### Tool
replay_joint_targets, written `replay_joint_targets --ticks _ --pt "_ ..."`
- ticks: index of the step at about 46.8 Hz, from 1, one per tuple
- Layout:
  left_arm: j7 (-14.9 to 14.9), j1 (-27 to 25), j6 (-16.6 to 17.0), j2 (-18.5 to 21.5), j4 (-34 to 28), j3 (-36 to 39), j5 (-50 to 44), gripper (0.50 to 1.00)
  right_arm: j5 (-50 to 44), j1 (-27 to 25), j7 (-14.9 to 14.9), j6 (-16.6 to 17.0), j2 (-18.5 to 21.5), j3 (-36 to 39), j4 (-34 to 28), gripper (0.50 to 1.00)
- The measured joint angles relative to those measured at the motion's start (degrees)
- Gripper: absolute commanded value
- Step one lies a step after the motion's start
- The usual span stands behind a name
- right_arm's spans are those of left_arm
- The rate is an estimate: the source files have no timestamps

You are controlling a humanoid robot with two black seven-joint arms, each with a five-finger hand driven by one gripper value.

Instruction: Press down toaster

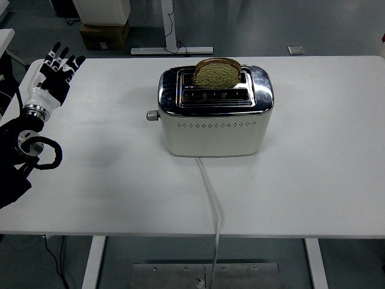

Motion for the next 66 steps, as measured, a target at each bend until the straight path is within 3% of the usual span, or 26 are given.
replay_joint_targets --ticks 34,43,50,66 --pt "0.1 -0.8 -0.4 0.7 -0.3 0.2 1.4 1.000 0.0 0.0 0.0 0.0 0.0 0.0 0.0 0.998" --pt "5.8 -2.0 -0.8 0.6 -0.5 0.2 9.0 1.000 0.0 0.0 0.0 0.0 0.0 0.0 0.0 0.998" --pt "6.3 -2.1 -0.6 0.8 -0.9 0.2 11.4 1.000 0.0 0.0 0.0 0.0 0.0 0.0 0.0 0.998" --pt "6.2 -1.3 -2.2 5.7 -10.2 0.4 18.7 1.000 0.0 0.0 0.0 0.0 0.0 0.0 0.0 0.998"
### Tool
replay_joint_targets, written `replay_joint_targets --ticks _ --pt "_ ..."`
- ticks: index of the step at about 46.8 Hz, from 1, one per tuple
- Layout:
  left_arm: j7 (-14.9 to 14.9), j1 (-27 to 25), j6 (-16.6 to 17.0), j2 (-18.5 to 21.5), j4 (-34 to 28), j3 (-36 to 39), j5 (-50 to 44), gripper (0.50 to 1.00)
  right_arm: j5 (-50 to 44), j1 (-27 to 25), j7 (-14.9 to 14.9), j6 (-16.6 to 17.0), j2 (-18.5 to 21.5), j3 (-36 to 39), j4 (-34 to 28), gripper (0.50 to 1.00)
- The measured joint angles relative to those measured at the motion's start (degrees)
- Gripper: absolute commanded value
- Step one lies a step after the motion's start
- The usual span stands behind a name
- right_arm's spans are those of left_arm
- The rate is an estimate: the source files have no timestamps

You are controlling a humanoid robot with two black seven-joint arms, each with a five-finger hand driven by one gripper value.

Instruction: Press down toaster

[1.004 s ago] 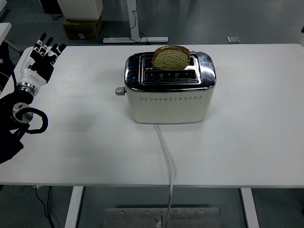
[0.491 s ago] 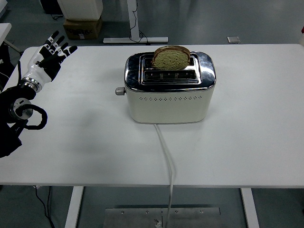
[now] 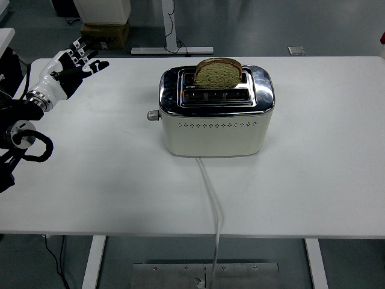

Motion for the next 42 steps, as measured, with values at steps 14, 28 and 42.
replay_joint_targets --ticks 14,28,42 --pt "-0.2 0.6 -9.4 6.2 -0.8 -0.1 3.5 1.000 0.0 0.0 0.0 0.0 0.0 0.0 0.0 1.000" --pt "-0.2 0.7 -11.9 14.8 -10.6 0.0 9.7 1.000 0.0 0.0 0.0 0.0 0.0 0.0 0.0 1.000" --pt "-0.1 0.1 -11.9 16.4 -13.3 0.2 22.9 1.000 0.0 0.0 0.0 0.0 0.0 0.0 0.0 1.000"
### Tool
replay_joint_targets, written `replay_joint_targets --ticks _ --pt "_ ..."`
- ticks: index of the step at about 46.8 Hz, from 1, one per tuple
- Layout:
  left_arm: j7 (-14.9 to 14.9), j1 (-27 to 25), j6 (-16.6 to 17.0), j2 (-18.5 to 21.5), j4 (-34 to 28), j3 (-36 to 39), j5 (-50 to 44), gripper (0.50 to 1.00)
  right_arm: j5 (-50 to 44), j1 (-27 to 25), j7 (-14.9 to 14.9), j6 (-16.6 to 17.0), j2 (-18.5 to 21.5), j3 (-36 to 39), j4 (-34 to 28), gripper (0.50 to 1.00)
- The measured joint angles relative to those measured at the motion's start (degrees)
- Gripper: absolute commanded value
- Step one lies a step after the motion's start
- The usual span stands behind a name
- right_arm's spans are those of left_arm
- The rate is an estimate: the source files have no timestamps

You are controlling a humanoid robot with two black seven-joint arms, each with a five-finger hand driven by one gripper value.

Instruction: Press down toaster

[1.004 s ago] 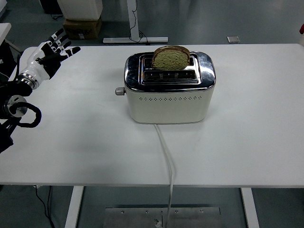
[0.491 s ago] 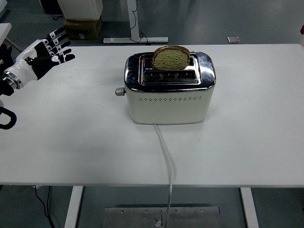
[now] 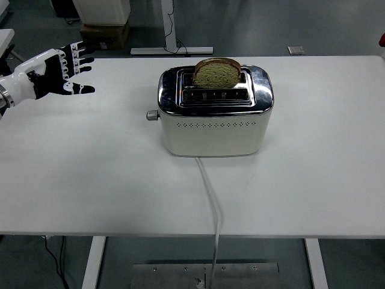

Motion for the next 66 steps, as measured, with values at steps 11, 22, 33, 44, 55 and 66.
replay_joint_targets --ticks 11,22,33,44,55,66 --pt "0.1 -0.2 -0.1 3.4 -6.9 2.0 9.2 1.000 0.0 0.0 0.0 0.0 0.0 0.0 0.0 0.998" --pt "0.4 -1.0 0.0 3.6 -8.2 6.2 17.0 1.000 0.0 0.0 0.0 0.0 0.0 0.0 0.0 0.998" --pt "0.4 -1.4 0.4 5.7 -11.3 6.4 18.8 1.000 0.0 0.0 0.0 0.0 0.0 0.0 0.0 1.000" --pt "0.4 -1.4 3.9 11.5 -21.1 6.7 24.1 1.000 0.0 0.0 0.0 0.0 0.0 0.0 0.0 0.998" --pt "0.4 -1.3 4.2 11.5 -21.4 7.2 27.3 1.000 0.0 0.0 0.0 0.0 0.0 0.0 0.0 1.000" --pt "0.6 -1.2 6.0 9.7 -21.5 9.4 29.5 1.000 0.0 0.0 0.0 0.0 0.0 0.0 0.0 0.998"
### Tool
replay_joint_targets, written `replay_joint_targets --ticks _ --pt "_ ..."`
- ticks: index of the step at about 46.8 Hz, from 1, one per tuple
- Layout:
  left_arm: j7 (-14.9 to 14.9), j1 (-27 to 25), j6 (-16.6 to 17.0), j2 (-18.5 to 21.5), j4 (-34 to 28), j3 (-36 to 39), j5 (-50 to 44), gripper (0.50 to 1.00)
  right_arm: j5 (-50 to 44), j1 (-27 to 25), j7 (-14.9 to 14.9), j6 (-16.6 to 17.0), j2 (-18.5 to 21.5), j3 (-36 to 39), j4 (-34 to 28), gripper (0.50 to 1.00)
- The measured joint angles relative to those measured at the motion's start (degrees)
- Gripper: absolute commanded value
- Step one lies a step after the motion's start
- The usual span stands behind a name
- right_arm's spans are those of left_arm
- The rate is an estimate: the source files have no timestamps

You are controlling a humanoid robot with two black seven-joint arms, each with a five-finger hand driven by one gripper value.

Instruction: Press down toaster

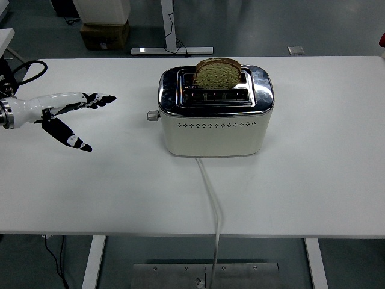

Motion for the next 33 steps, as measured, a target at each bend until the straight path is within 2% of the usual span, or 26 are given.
replay_joint_targets --ticks 6,16,33 --pt "1.4 0.1 2.0 -2.4 0.0 0.7 1.0 1.000 0.0 0.0 0.0 0.0 0.0 0.0 0.0 0.998" --pt "1.8 0.7 2.3 -6.2 0.1 0.9 1.0 1.000 0.0 0.0 0.0 0.0 0.0 0.0 0.0 1.000" --pt "2.9 0.9 2.3 -7.8 0.2 0.8 0.9 1.000 0.0 0.0 0.0 0.0 0.0 0.0 0.0 0.998"
